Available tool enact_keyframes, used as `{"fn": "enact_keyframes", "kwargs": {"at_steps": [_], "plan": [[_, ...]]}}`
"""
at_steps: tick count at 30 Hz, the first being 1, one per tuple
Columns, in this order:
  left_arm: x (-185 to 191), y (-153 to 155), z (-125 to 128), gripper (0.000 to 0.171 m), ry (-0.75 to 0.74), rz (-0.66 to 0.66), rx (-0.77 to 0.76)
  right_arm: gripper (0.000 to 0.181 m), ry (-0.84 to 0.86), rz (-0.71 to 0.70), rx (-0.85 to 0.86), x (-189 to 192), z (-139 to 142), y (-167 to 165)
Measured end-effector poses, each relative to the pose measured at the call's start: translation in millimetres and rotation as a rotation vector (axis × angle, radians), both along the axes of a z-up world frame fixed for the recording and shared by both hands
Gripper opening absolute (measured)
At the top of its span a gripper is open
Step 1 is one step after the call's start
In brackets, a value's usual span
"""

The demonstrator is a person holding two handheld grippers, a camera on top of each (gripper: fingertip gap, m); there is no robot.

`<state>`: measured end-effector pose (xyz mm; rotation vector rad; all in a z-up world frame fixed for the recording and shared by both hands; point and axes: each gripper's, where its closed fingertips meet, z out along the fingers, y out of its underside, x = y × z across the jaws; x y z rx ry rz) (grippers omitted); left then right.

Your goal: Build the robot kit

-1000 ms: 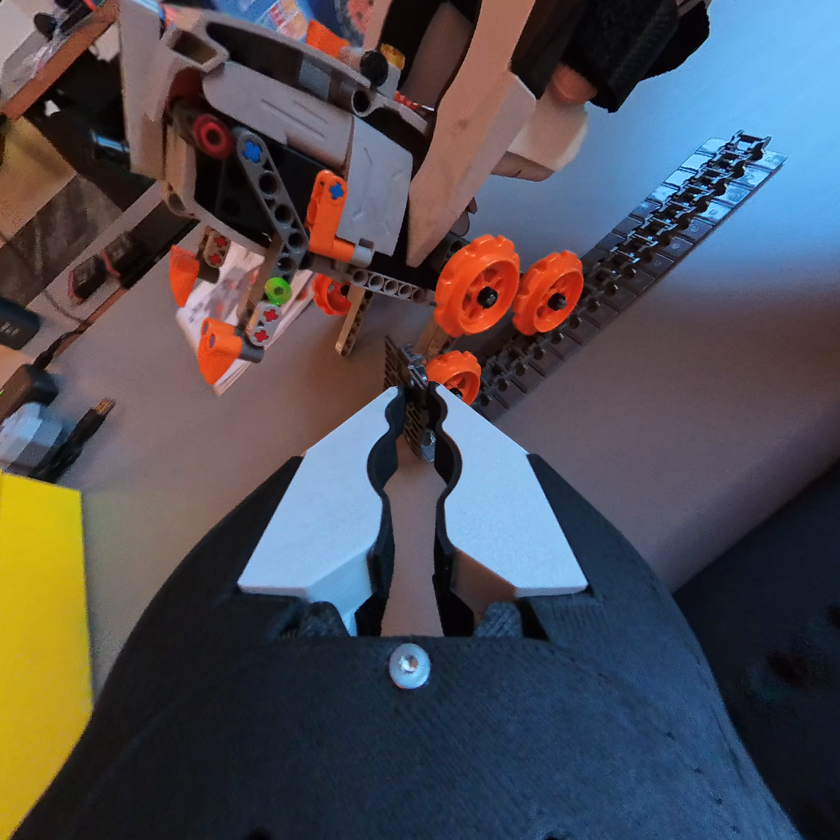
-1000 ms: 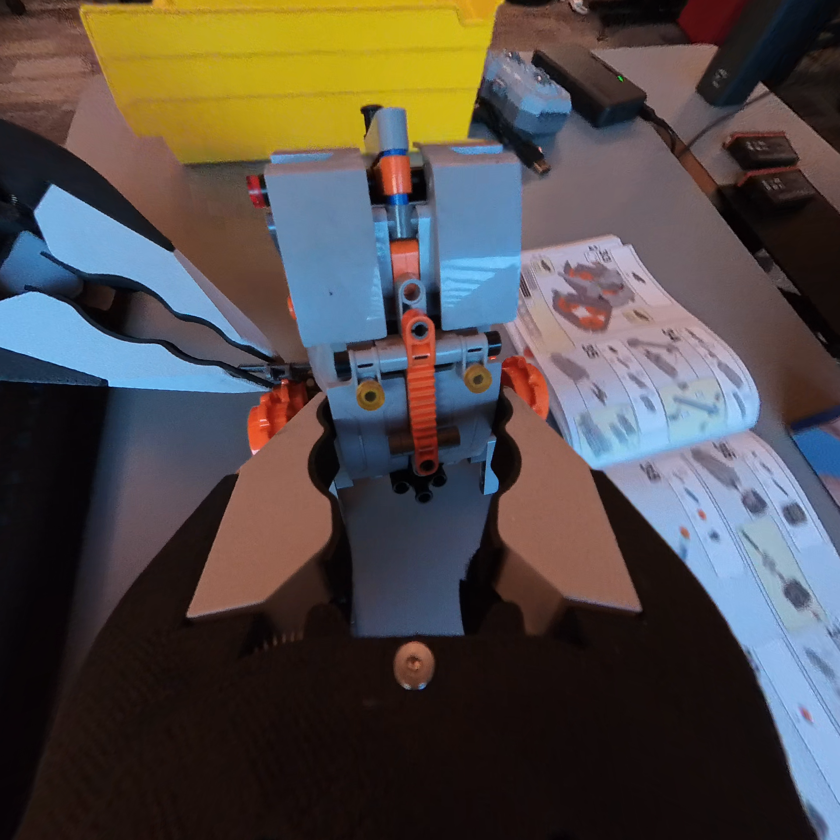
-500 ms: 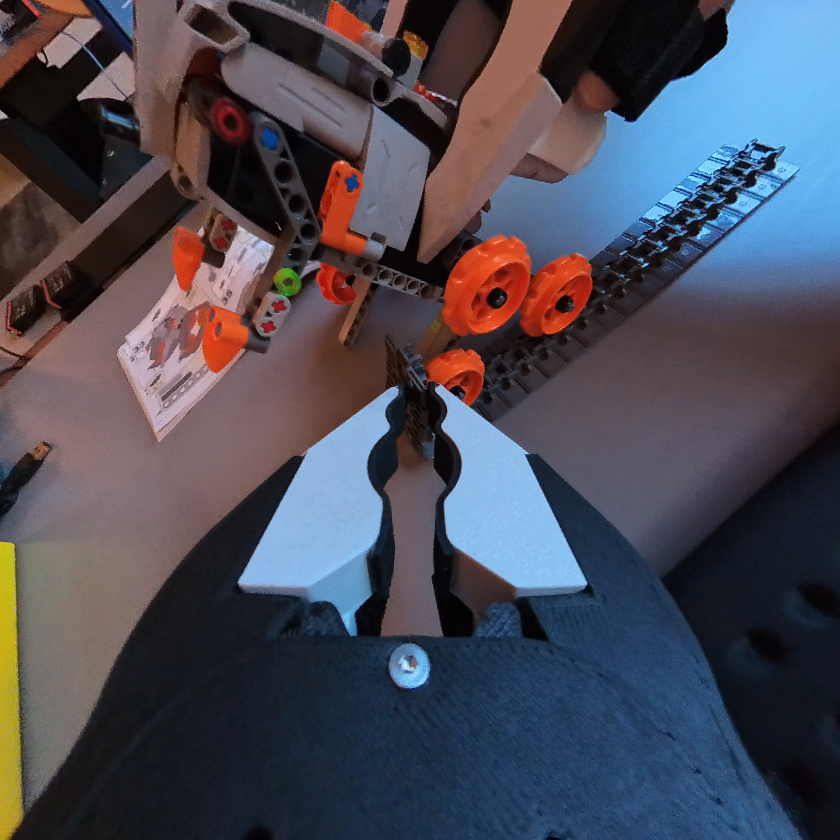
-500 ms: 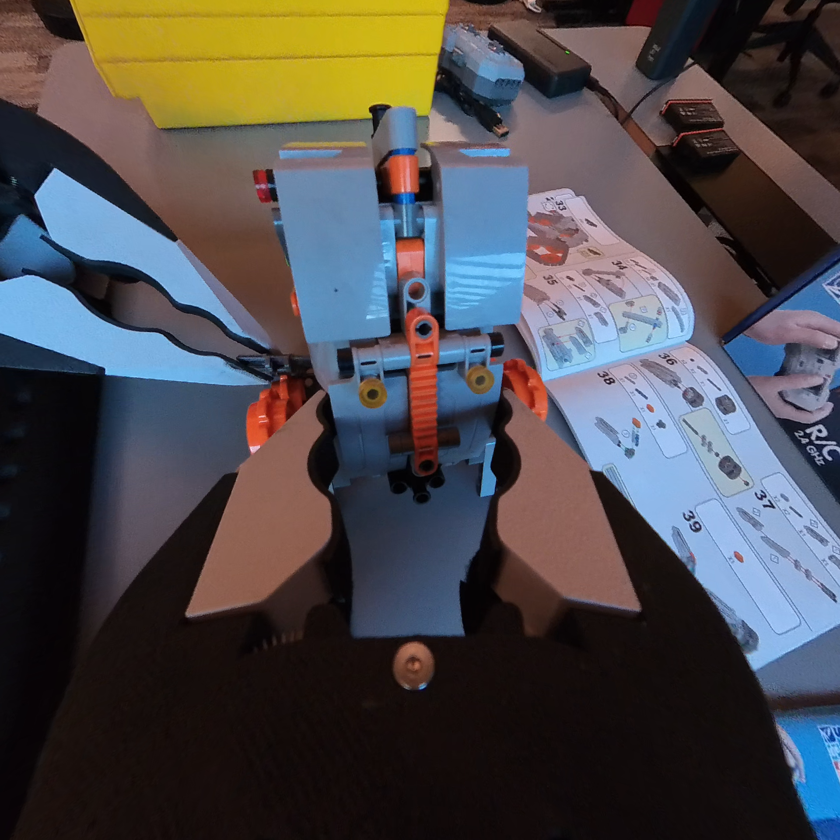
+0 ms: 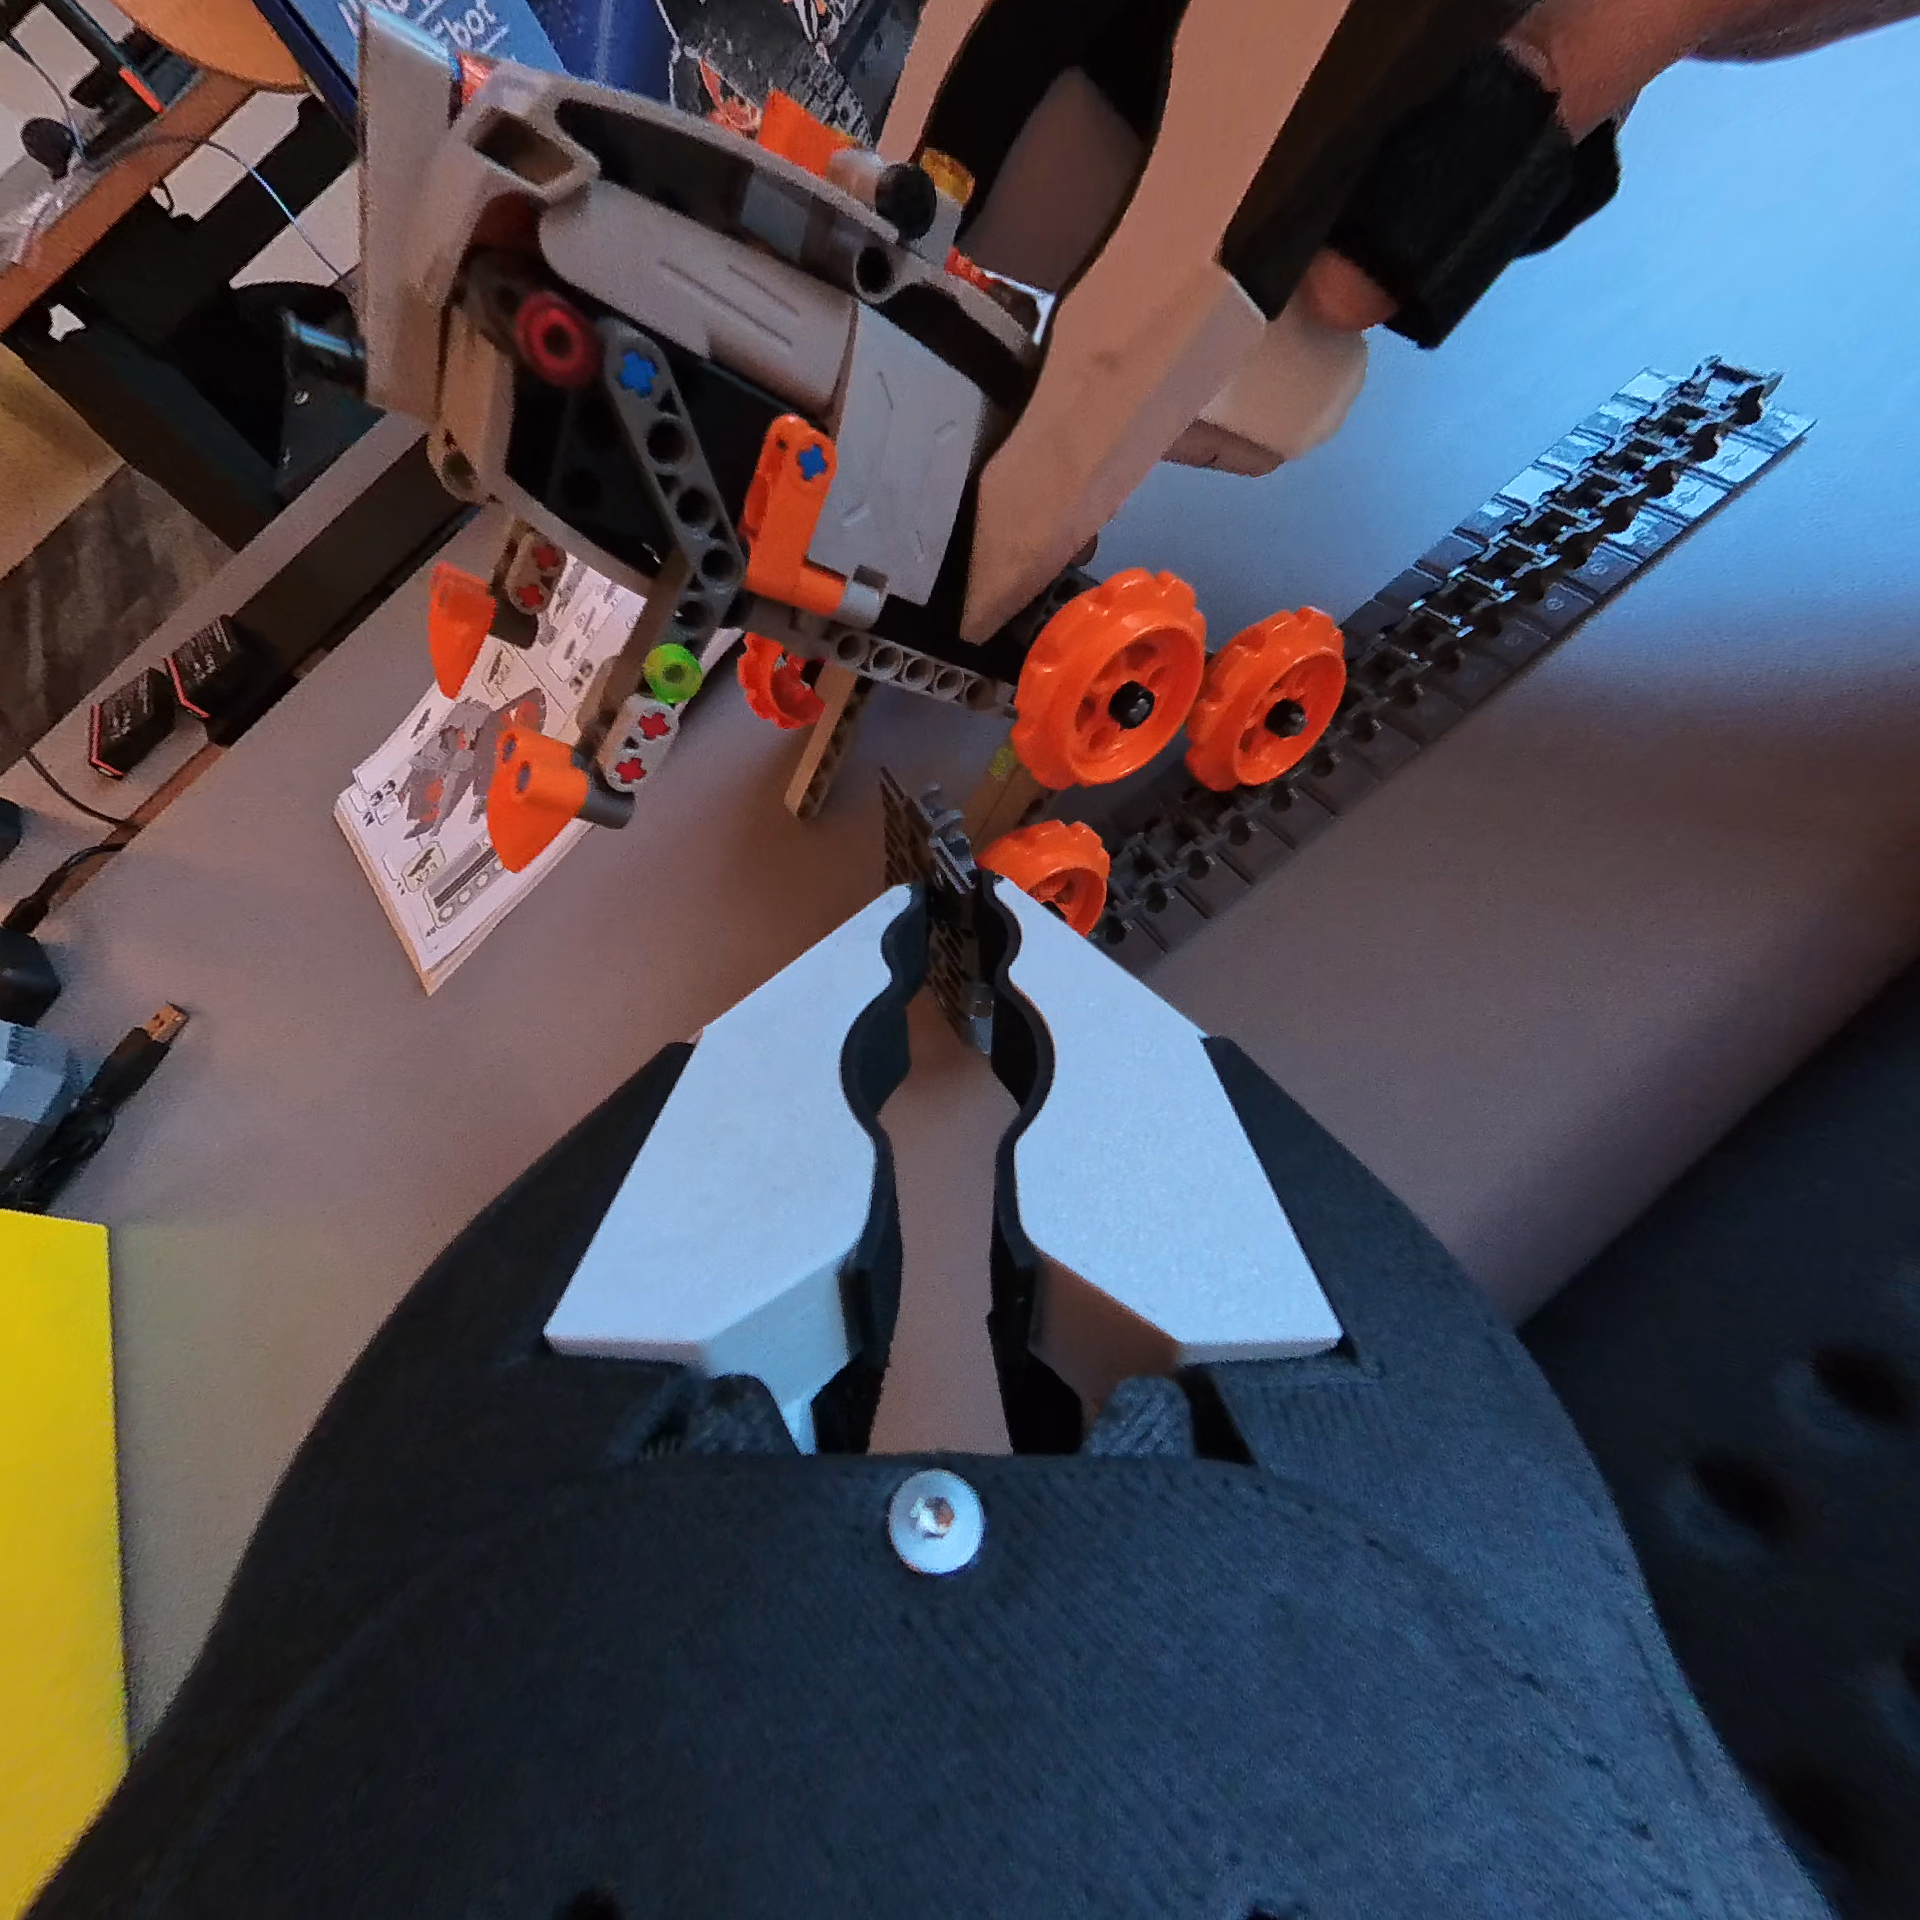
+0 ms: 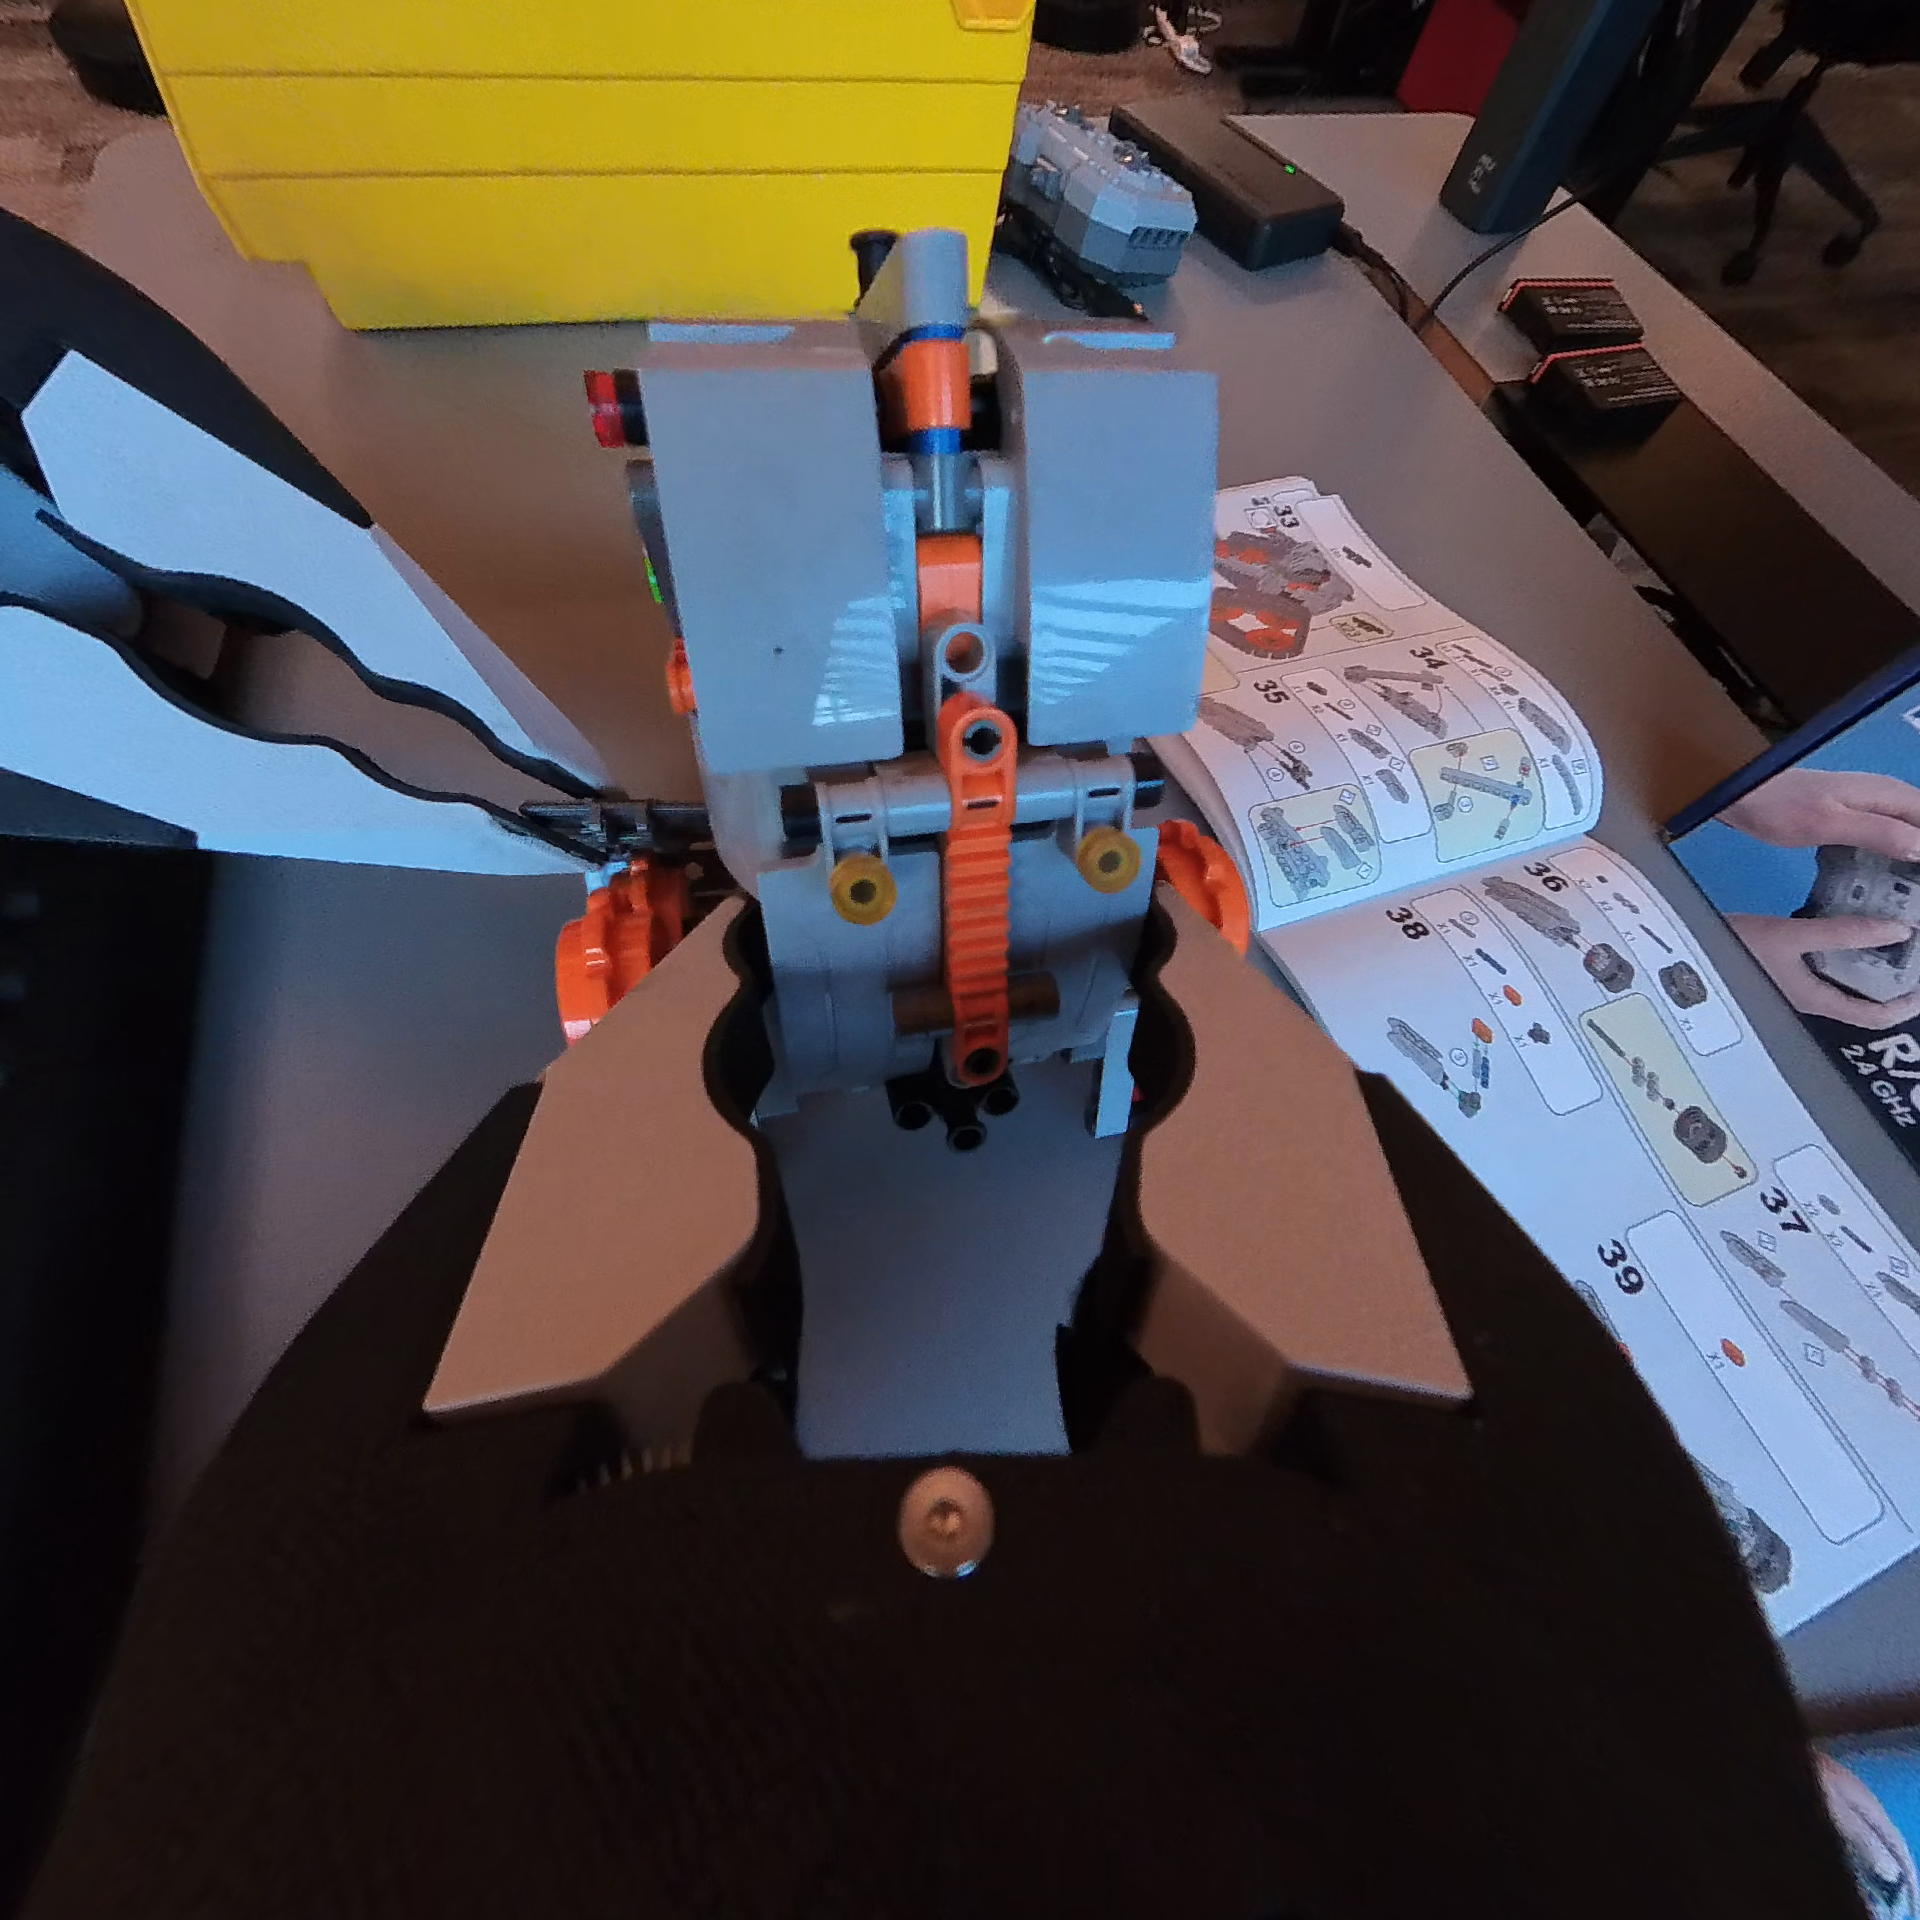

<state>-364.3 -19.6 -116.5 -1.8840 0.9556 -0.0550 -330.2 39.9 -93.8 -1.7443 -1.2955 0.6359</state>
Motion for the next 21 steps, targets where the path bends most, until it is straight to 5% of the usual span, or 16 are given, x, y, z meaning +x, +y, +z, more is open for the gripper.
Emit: {"fn": "enact_keyframes", "kwargs": {"at_steps": [6,12,21], "plan": [[1.9,0.0,0.3,0.007,0.022,-0.008,0.016,0.071,0.113,-0.089,-0.009,46.4,16.2,-11.8],[4.0,-1.4,2.2,0.007,0.033,-0.028,0.019,0.055,-0.09,-0.036,-0.141,139.8,-36.1,-68.7],[2.0,-0.6,-0.1,0.007,0.057,-0.022,0.016,0.038,-0.222,0.019,-0.173,147.0,-69.6,-84.6]]}}
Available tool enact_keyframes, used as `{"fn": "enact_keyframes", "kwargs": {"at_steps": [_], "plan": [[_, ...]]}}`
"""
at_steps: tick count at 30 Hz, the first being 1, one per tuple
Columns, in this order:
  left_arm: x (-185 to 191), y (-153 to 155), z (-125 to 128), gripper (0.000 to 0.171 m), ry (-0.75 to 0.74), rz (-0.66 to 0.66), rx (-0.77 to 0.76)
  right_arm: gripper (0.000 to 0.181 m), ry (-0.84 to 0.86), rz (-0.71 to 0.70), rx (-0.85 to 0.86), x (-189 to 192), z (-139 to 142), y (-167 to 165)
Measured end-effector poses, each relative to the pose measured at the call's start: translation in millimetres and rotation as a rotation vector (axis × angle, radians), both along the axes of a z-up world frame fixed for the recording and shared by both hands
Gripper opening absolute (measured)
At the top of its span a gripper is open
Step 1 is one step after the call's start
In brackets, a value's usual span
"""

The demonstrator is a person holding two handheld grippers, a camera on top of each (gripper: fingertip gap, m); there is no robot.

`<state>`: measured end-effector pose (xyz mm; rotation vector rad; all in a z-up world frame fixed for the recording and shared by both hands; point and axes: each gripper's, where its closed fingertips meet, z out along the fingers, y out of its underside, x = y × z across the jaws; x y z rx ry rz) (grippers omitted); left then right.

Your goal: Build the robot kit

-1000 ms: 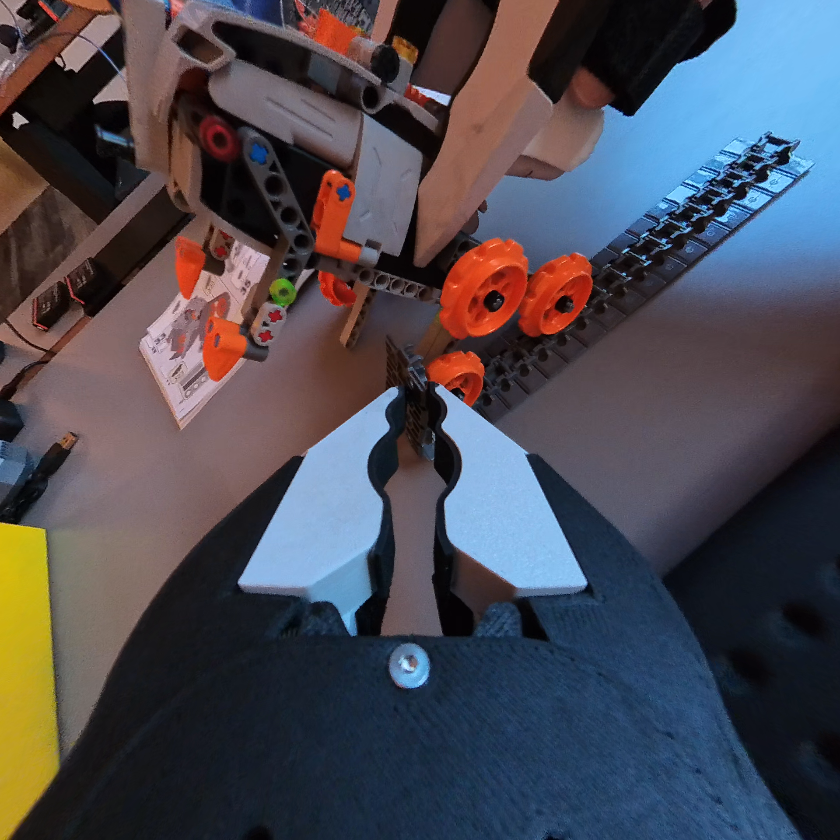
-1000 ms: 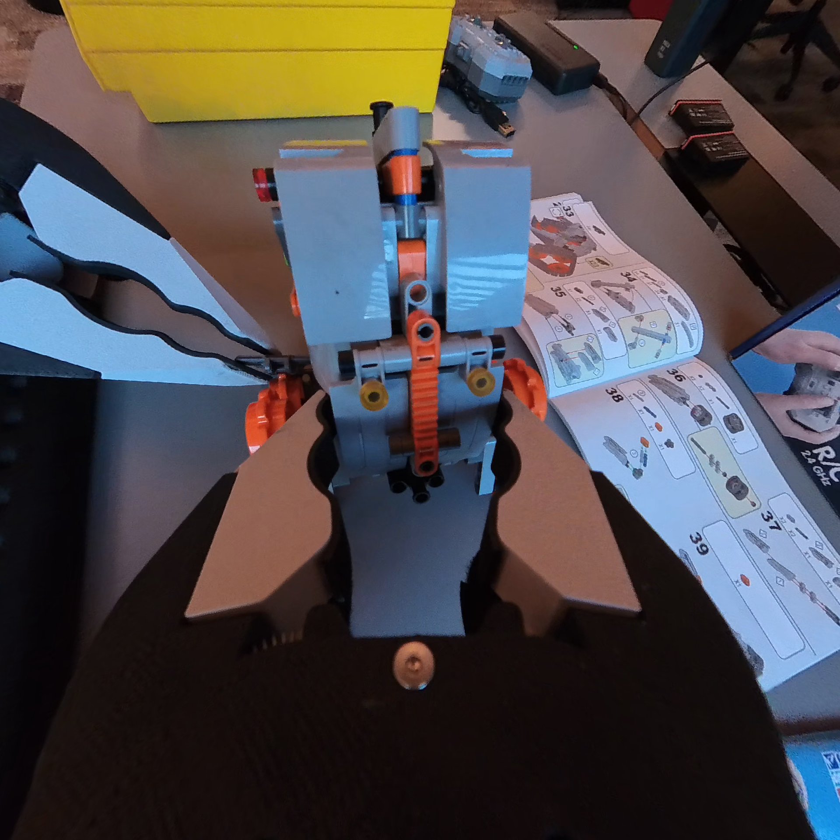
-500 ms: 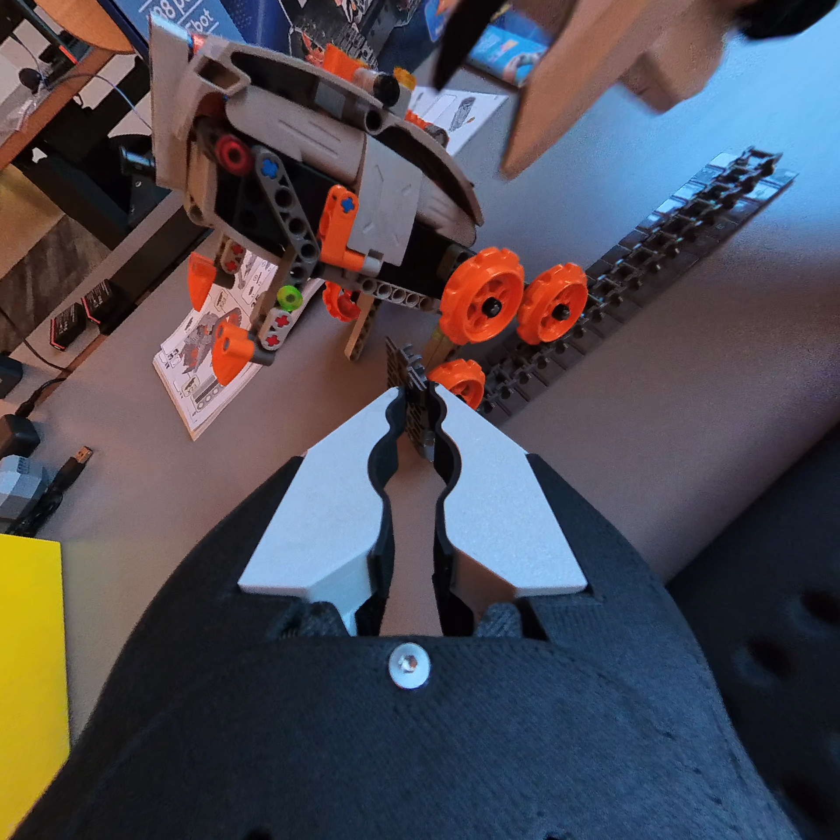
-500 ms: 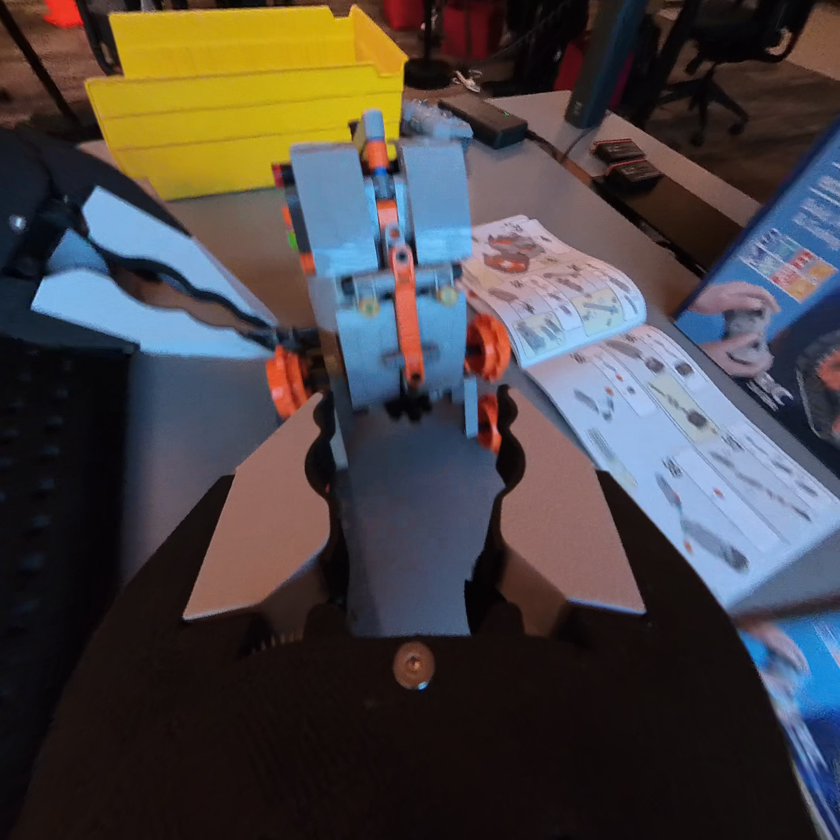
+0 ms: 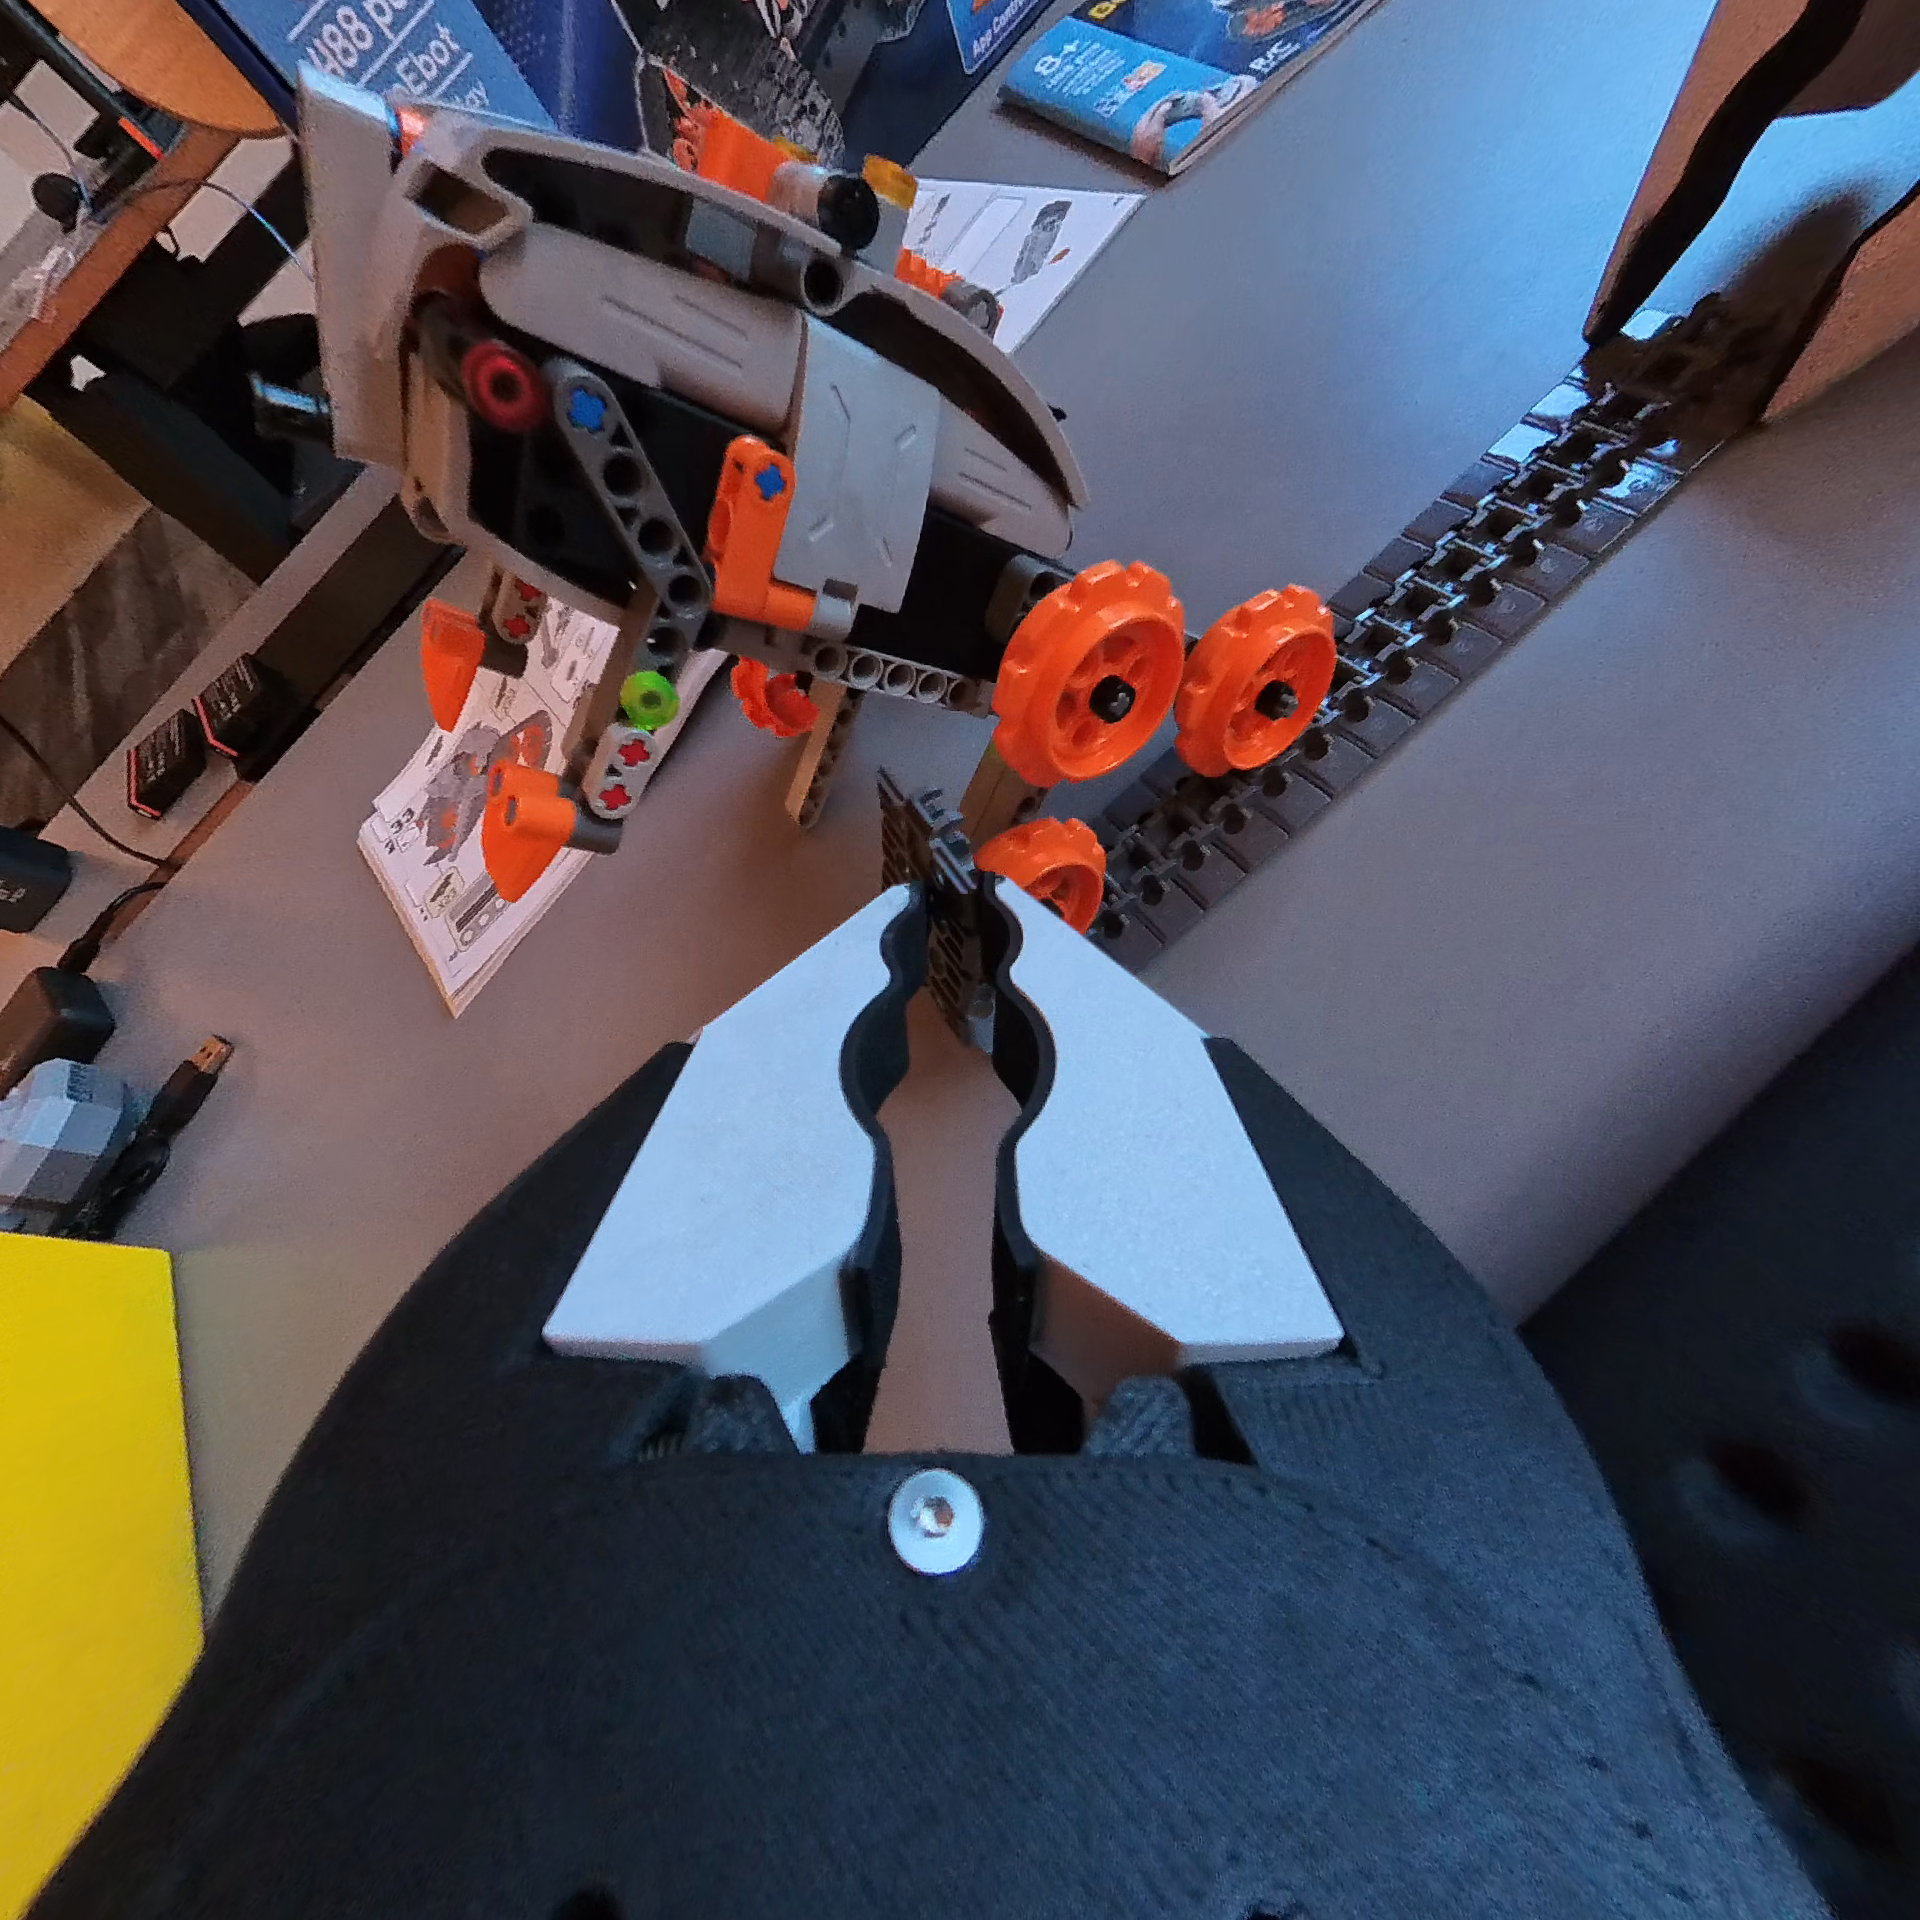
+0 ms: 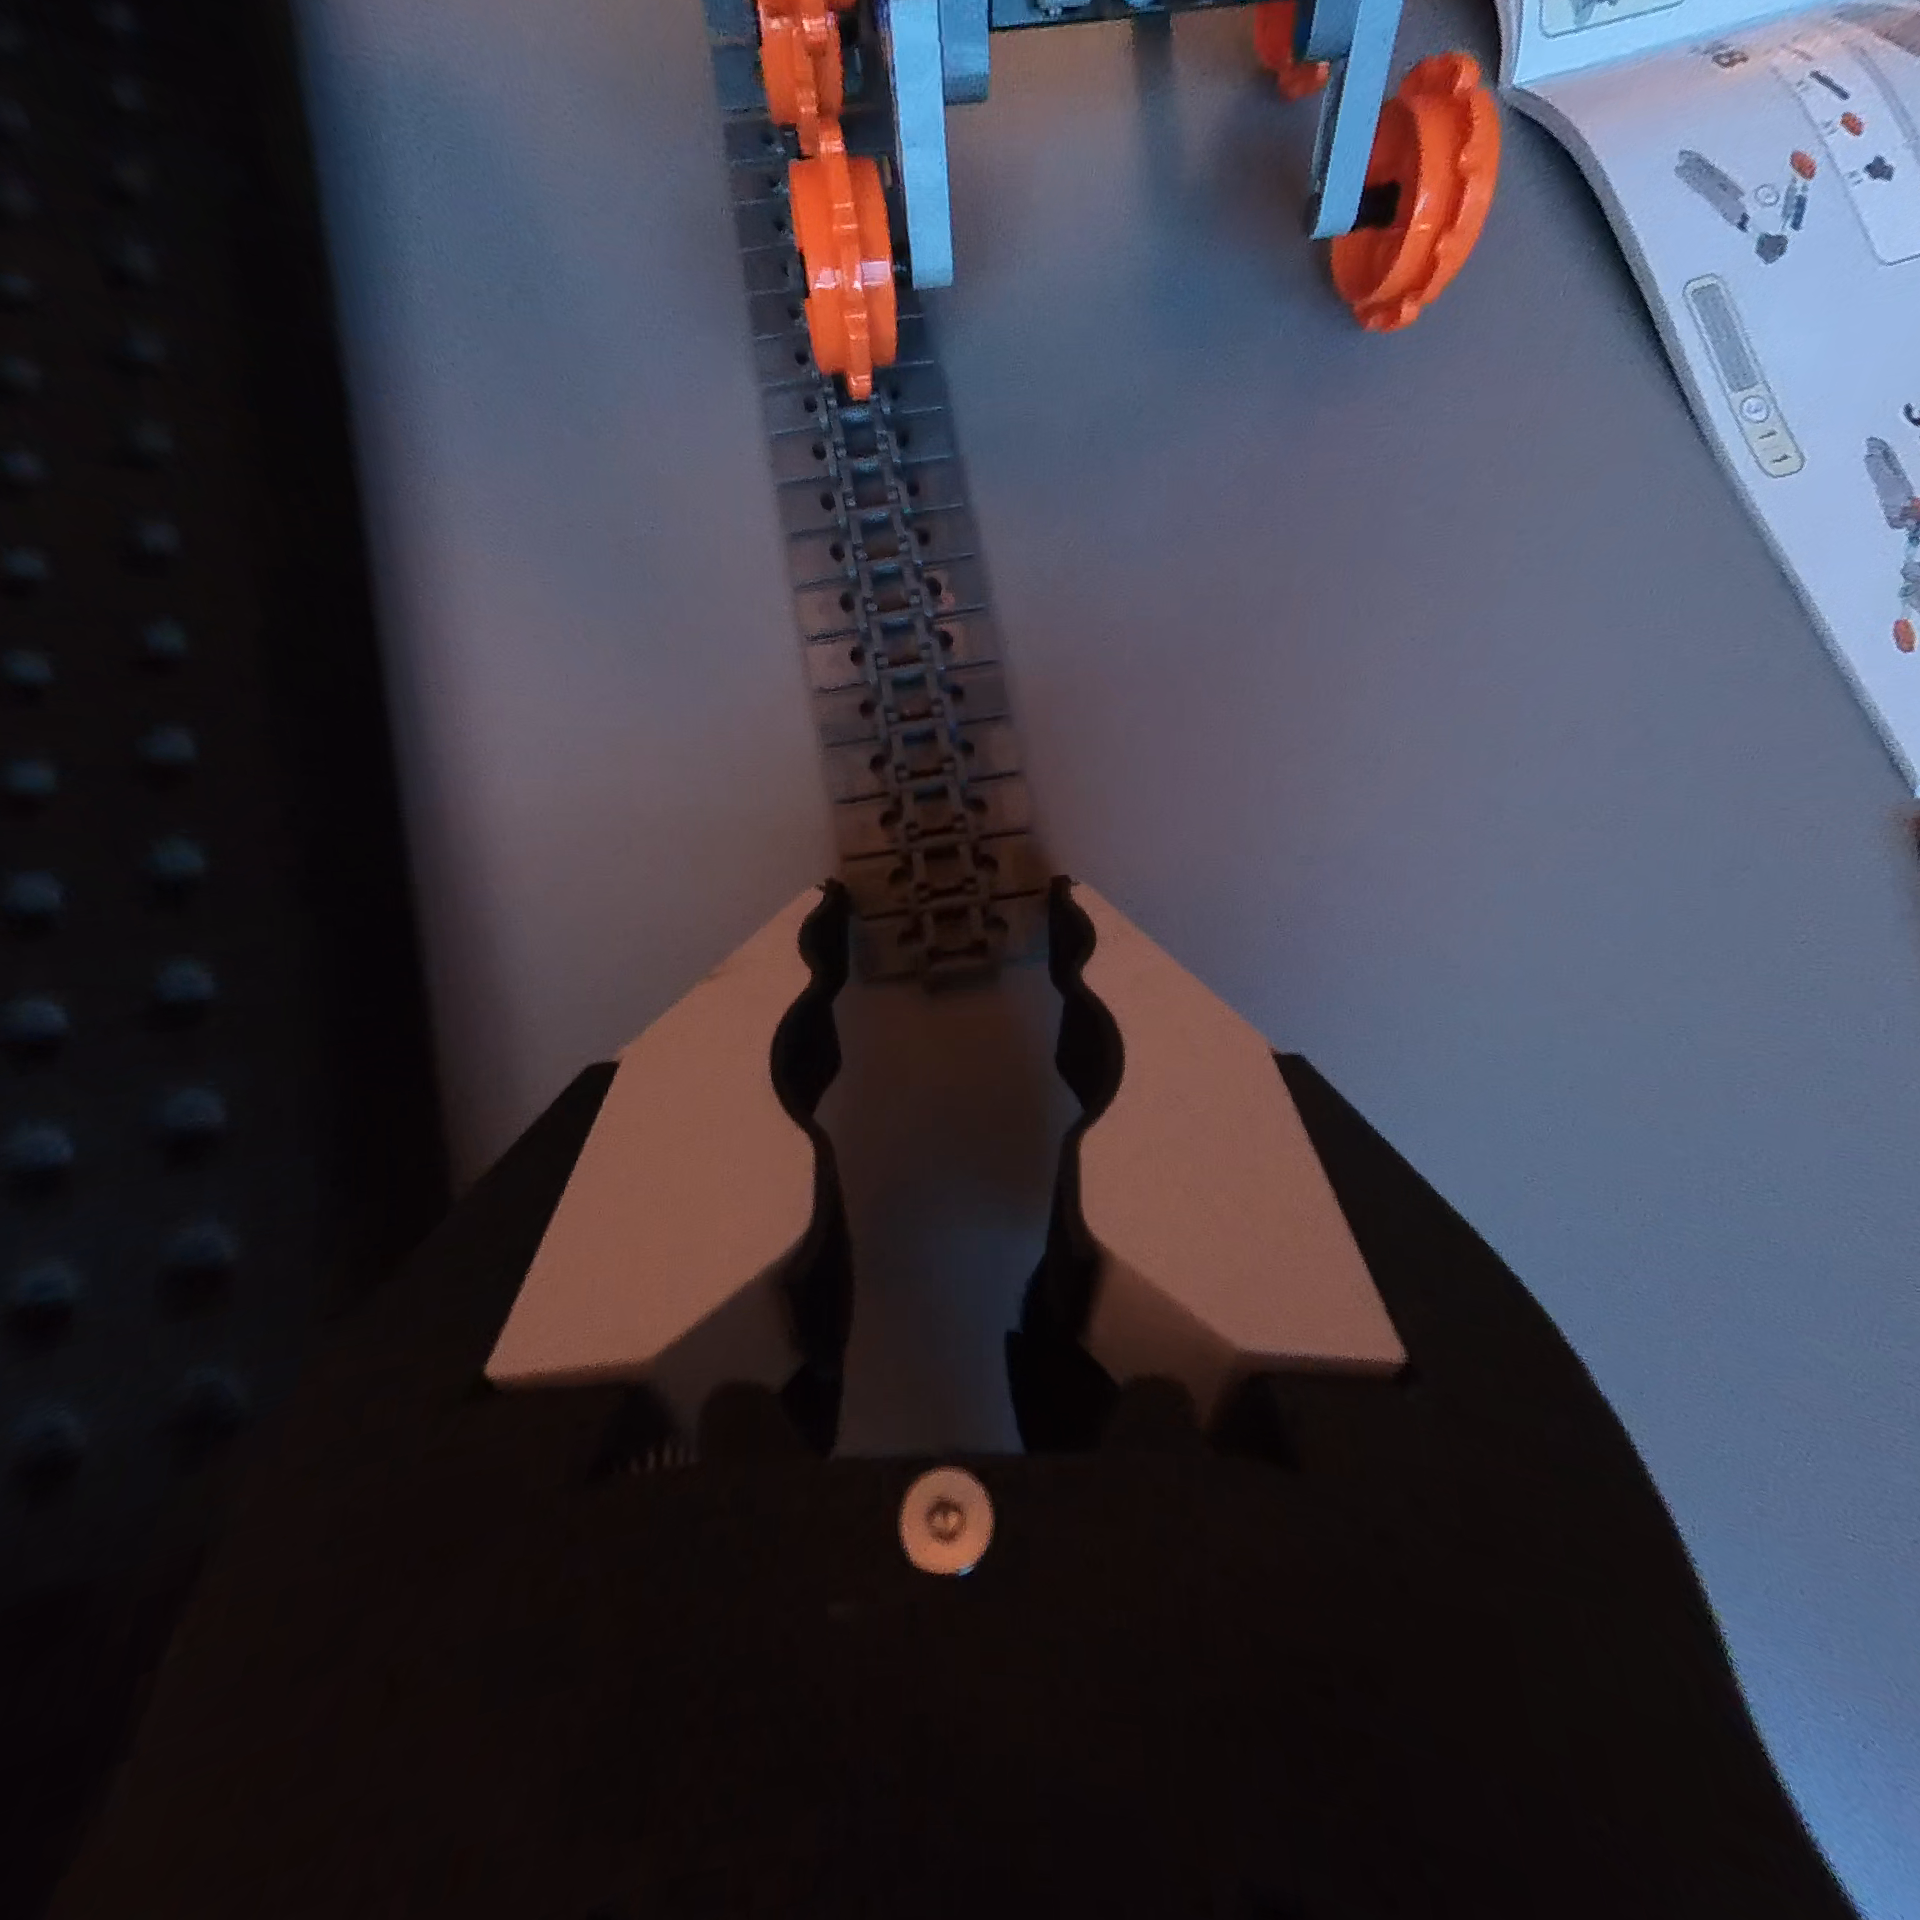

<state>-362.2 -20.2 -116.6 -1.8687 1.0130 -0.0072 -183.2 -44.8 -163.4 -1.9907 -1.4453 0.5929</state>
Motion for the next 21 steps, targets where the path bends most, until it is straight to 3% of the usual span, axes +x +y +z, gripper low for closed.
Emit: {"fn": "enact_keyframes", "kwargs": {"at_steps": [7,12,15,21], "plan": [[-21.4,3.0,-6.0,0.006,-0.006,0.051,-0.017,0.04,0.018,0.008,-0.045,3.3,1.8,-0.1],[-47.7,6.5,-13.1,0.007,-0.065,0.122,-0.054,0.02,0.065,0.03,-0.022,4.6,10.9,1.6],[-67.1,12.2,-12.0,0.01,-0.072,0.185,-0.042,0.024,0.023,0.048,-0.043,6.1,2.3,-1.2],[-104.1,13.6,-2.9,0.022,-0.104,0.27,-0.055,0.014,-0.025,0.094,-0.035,3.2,3.5,-5.3]]}}
